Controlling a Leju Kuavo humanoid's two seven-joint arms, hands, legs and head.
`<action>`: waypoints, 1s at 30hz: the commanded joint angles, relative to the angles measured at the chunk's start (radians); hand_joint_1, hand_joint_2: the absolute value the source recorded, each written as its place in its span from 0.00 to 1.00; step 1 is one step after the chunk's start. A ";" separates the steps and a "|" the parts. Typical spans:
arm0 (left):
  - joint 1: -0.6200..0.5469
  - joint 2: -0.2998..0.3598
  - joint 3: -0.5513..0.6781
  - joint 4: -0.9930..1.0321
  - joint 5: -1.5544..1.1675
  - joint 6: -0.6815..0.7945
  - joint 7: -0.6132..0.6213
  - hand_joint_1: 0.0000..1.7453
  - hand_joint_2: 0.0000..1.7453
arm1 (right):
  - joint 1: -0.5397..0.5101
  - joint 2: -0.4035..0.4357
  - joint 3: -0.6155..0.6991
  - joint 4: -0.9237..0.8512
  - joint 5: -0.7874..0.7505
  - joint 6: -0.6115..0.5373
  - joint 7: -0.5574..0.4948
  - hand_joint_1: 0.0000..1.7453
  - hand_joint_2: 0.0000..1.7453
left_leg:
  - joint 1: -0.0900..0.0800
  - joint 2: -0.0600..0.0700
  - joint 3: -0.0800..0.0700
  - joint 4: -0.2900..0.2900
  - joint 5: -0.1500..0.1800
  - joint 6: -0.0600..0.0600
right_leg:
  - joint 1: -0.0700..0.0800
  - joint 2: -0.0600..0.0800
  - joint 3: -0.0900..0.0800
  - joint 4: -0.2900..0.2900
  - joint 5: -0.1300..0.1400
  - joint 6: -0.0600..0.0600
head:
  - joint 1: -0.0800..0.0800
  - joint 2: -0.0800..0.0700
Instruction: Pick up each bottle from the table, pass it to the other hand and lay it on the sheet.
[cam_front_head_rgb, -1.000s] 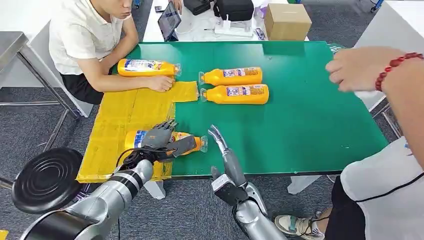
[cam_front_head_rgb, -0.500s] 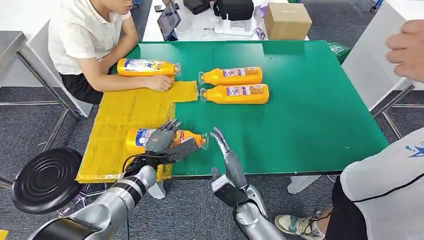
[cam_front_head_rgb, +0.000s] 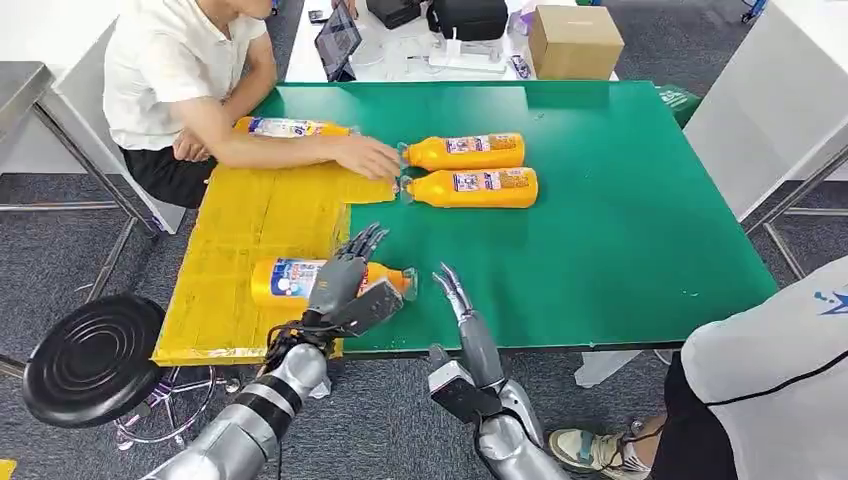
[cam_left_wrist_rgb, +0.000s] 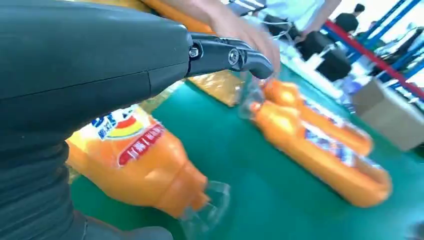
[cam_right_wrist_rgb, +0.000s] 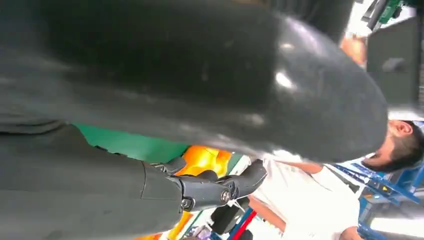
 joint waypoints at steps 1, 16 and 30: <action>0.075 0.043 -0.082 -0.261 0.303 -0.072 -0.068 0.00 1.00 | -0.019 -0.051 -0.031 0.032 0.075 -0.110 -0.002 0.00 0.00 | 0.001 0.001 0.001 0.000 0.000 -0.001 | 0.001 0.000 0.001 0.000 0.000 -0.002 | 0.000 0.000; 0.279 0.100 -0.092 -0.412 0.775 -0.146 -0.042 0.00 1.00 | -0.014 -0.084 -0.532 0.053 0.458 -0.230 -0.002 0.00 1.00 | 0.000 0.000 0.002 -0.001 0.000 -0.001 | 0.000 -0.001 0.002 -0.001 0.000 -0.001 | 0.000 0.000; 0.254 0.051 -0.160 -0.405 0.665 -0.026 -0.052 0.00 1.00 | -0.172 -0.158 -0.562 0.311 0.744 -0.230 0.153 0.00 1.00 | 0.000 0.002 0.002 0.000 -0.001 -0.002 | 0.001 0.000 0.003 -0.001 0.000 -0.002 | 0.000 0.000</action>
